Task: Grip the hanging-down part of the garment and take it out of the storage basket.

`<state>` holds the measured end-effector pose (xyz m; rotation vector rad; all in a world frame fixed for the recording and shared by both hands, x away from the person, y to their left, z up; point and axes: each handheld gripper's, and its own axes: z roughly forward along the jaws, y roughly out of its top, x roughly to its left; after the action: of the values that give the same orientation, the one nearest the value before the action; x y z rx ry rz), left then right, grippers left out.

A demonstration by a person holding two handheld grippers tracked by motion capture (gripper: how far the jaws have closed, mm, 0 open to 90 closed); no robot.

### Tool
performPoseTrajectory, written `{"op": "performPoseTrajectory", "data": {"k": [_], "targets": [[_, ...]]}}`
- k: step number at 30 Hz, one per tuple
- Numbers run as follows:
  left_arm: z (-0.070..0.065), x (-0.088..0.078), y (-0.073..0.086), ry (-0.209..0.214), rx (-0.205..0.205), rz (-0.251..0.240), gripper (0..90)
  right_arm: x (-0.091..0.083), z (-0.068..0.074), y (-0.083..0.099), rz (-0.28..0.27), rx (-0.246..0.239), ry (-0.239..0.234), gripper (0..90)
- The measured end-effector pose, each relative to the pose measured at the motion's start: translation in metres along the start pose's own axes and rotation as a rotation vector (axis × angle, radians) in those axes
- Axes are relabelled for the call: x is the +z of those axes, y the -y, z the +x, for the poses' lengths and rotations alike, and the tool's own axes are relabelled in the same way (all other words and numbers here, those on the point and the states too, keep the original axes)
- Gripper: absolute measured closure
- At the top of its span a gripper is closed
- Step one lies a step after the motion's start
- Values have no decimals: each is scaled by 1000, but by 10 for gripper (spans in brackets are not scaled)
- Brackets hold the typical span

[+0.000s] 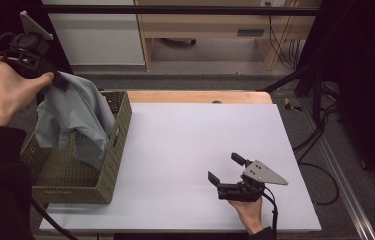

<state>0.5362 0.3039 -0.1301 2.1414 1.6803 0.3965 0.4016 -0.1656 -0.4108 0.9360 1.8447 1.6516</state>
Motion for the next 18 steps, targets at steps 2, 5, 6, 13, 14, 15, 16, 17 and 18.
{"op": "performPoseTrajectory", "data": {"k": [2,5,6,13,14,15,16,17,18], "targets": [[-1,-2,-1,-1,1,-1,824,9,5,-6,-4,-2,-20,25],[-3,-4,-3,-6,6,8,824,29,19,-17,-9,-27,-60,28],[-3,-4,-4,-6,6,10,824,33,21,-19,-7,-39,-67,28],[-3,-3,-5,-7,9,24,824,72,47,-30,1,-47,-137,30],[-3,-3,-6,-8,10,25,824,75,50,-31,4,-45,-141,31],[-2,-3,-6,-7,10,26,824,81,54,-33,4,-49,-151,33],[-2,-3,-6,-8,10,27,824,85,57,-34,5,-50,-158,32],[-2,-3,-6,-9,9,28,824,90,59,-36,10,-54,-162,33],[-3,-3,-6,-10,9,29,824,94,63,-37,11,-52,-174,35]]}}
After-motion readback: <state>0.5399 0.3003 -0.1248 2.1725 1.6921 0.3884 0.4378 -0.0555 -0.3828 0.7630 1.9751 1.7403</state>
